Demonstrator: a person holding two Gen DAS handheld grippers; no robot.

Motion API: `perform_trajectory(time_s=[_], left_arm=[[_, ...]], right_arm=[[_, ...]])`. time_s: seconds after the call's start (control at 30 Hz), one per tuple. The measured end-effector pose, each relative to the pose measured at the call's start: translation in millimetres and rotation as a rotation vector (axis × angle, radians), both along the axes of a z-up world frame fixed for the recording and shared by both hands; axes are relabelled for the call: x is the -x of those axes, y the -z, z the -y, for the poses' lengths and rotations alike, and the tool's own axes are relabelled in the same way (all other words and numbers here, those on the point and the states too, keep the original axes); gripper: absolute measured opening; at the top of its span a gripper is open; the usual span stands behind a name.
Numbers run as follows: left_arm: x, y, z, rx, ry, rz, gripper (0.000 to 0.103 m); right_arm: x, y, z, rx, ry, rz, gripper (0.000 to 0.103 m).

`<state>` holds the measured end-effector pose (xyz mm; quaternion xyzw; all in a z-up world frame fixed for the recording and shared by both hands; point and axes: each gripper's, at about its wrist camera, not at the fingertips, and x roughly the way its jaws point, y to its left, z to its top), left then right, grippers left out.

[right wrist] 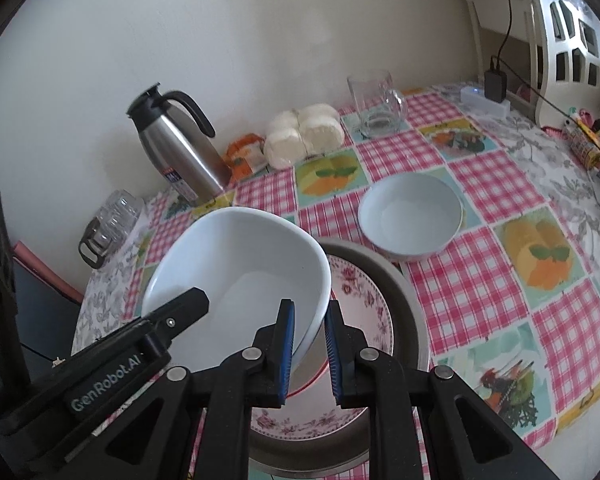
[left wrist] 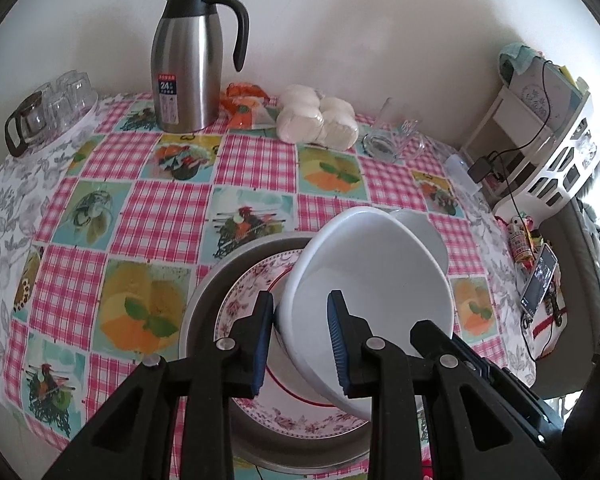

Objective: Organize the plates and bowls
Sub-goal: 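Lift the white square bowl with the right tool and carry it over the basin, then lower the white square bowl into the red-rimmed bowl and open the right tool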

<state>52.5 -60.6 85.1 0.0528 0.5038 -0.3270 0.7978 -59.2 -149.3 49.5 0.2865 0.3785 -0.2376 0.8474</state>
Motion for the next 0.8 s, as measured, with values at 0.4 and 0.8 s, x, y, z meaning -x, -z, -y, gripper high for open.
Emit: perform_trajectory(time_s=[0.4,0.8], left_arm=[[-0.9,10.7,5.9,-0.042,0.009,-0.036,0.030],[-3.3,18.8,8.7,-0.074,0.006,-0.061,0.032]], right_arm=[[-3.2,8.3,-0.3,-0.011,0.006,-0.039,0.019],[-4.0,11.9,0.0,-0.022,0.004,-0.045,0.020]])
